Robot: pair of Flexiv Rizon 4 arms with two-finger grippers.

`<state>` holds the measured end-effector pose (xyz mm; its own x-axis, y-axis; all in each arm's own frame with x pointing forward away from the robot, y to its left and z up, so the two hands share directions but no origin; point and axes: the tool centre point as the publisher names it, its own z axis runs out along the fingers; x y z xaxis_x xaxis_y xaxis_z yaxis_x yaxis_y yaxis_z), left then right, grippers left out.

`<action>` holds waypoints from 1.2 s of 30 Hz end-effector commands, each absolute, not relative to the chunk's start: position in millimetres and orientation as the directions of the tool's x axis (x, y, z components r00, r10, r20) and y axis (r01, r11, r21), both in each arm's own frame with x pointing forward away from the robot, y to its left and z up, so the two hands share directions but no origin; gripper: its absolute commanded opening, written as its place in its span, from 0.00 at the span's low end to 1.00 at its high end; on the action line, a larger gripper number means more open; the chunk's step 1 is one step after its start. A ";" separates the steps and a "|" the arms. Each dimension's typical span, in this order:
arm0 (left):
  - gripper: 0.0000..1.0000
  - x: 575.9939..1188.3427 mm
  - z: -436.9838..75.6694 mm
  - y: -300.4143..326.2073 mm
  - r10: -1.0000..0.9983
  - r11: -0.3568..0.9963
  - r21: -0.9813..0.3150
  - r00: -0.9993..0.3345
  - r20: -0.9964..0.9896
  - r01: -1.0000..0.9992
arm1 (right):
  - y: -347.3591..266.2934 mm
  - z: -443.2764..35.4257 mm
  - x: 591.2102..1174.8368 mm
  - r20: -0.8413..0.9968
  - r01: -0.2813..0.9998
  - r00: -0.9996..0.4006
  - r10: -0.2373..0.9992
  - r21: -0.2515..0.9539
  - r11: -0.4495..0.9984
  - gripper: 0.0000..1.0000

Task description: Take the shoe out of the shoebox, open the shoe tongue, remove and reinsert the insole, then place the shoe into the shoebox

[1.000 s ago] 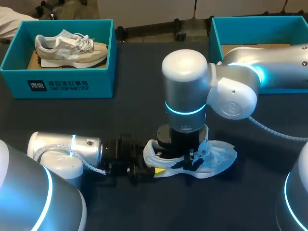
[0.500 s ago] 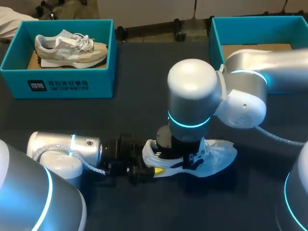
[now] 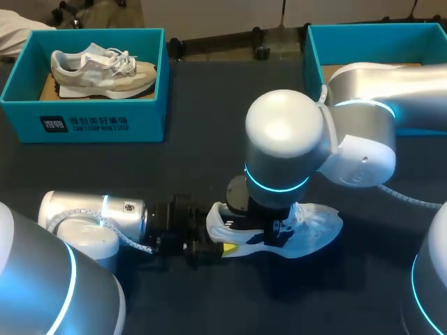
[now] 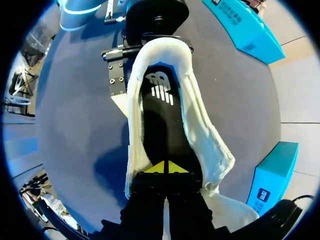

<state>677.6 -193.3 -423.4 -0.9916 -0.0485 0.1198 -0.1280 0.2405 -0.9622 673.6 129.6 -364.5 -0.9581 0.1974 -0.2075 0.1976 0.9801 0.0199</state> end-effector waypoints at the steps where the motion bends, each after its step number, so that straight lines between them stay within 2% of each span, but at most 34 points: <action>1: 0.00 678.1 -429.4 -191.2 -0.049 0.243 -0.961 -0.991 0.121 -0.129 | 128.1 -365.2 675.3 -0.218 0.194 -0.956 0.198 0.038 0.980 0.00; 3: 0.00 678.1 -429.4 -191.2 -0.049 0.243 -0.961 -0.991 0.121 -0.129 | 132.1 -365.2 680.2 -0.234 0.196 -0.951 0.201 0.045 0.980 0.01; 6: 0.00 678.1 -429.4 -191.2 -0.049 0.243 -0.961 -0.991 0.121 -0.129 | 136.7 -366.2 686.4 -0.251 0.200 -0.946 0.205 0.044 0.979 0.15; 15: 0.00 678.1 -429.4 -191.2 -0.049 0.243 -0.961 -0.991 0.121 -0.129 | 147.7 -377.6 696.2 -0.268 0.187 -0.945 0.189 0.034 0.982 0.21; 27: 0.00 678.1 -429.4 -191.2 -0.049 0.243 -0.961 -0.991 0.121 -0.129 | 149.4 -388.6 704.2 -0.277 0.186 -0.941 0.195 0.057 0.981 0.35; 30: 0.00 678.1 -429.4 -191.2 -0.049 0.243 -0.961 -0.991 0.121 -0.129 | 151.2 -394.3 707.6 -0.267 0.180 -0.946 0.183 0.038 0.983 0.36; 33: 0.00 678.1 -429.4 -191.2 -0.049 0.243 -0.961 -0.991 0.121 -0.129 | 152.2 -404.6 710.3 -0.240 0.175 -0.955 0.173 0.015 0.984 0.42; 36: 0.00 678.1 -429.4 -191.2 -0.049 0.243 -0.961 -0.991 0.121 -0.129 | 151.9 -410.7 711.9 -0.225 0.174 -0.960 0.167 -0.010 0.985 0.44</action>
